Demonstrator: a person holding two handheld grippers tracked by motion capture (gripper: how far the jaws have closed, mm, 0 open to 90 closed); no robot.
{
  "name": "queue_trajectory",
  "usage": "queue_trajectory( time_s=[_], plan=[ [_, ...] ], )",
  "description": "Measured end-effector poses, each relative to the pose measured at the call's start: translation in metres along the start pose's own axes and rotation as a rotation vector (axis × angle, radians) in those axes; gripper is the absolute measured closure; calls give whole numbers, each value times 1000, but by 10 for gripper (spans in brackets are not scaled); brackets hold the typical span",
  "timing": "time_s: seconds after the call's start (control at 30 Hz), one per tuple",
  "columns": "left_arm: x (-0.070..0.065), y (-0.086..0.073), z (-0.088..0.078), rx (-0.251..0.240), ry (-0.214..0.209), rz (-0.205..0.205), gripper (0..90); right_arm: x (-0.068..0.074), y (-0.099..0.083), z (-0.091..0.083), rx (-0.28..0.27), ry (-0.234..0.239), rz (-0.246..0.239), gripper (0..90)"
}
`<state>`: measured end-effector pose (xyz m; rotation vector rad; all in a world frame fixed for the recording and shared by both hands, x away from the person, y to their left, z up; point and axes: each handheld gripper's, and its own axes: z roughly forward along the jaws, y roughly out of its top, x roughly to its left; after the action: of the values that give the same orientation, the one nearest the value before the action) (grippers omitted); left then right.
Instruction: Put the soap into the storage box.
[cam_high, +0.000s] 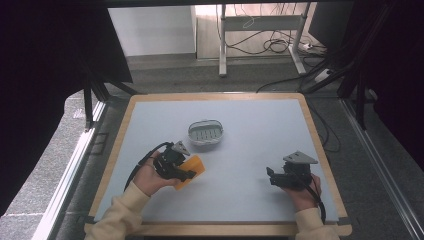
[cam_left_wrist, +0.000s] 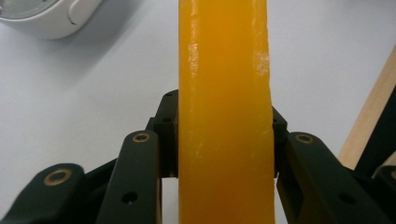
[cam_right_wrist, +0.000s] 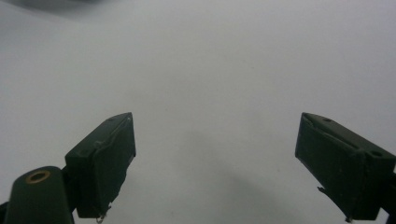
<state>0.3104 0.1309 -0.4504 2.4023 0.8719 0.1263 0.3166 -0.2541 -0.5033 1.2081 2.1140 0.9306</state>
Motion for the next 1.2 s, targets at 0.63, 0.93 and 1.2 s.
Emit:
queue_trajectory(
  time_s=[0.63,0.93,1.2],
  plan=[
    [17,15,-7,-27,3,9,618,0,-1,1,9,4,-1,125],
    [24,23,-7,-27,5,7,618,0,-1,2,20,6,-1,125],
    [29,30,-9,-34,18,5,618,0,-1,3,24,5,-4,125]
  ],
)
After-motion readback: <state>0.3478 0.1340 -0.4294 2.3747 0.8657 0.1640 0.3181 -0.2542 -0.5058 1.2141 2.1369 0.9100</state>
